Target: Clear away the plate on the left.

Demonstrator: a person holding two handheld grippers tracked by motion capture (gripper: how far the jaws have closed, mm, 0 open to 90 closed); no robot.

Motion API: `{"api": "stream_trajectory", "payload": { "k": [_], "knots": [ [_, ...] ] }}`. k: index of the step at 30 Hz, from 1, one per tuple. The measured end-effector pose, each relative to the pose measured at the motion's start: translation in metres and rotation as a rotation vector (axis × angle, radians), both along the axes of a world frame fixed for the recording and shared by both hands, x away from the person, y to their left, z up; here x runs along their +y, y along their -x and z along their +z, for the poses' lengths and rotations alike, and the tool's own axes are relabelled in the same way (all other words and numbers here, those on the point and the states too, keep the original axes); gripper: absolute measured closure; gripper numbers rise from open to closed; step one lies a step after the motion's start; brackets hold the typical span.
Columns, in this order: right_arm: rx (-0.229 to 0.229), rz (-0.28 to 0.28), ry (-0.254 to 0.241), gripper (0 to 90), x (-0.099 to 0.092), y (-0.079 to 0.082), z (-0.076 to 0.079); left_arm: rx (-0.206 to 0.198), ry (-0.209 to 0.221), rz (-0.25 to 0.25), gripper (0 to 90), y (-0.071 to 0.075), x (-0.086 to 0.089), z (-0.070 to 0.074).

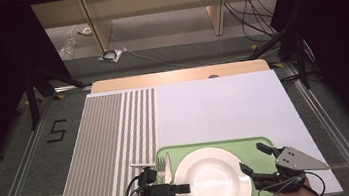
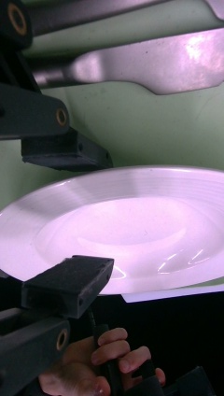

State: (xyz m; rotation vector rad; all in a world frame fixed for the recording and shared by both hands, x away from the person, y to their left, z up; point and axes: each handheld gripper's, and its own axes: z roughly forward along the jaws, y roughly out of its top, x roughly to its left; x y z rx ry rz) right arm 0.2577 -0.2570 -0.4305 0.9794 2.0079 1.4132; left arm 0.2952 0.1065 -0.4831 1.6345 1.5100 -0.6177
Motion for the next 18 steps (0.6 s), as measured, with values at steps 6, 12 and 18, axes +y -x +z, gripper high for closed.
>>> {"api": "stream_trajectory", "payload": {
  "k": [6, 12, 18],
  "knots": [
    [0.0, 0.001, 0.001, 19.9, 0.0, 0.0, 0.0, -0.044, -0.032, -0.003, 41.2, -0.002, 0.004, 0.007],
    [0.0, 0.001, 0.001, 19.9, 0.0, 0.0, 0.0, -0.14, -0.092, 0.011, 38.3, -0.005, 0.012, 0.018],
    [0.001, 0.002, 0.002, 19.9, 0.0, 0.0, 0.0, -0.242, -0.155, -0.001, 36.8, -0.006, 0.016, 0.029]
  ]
}}
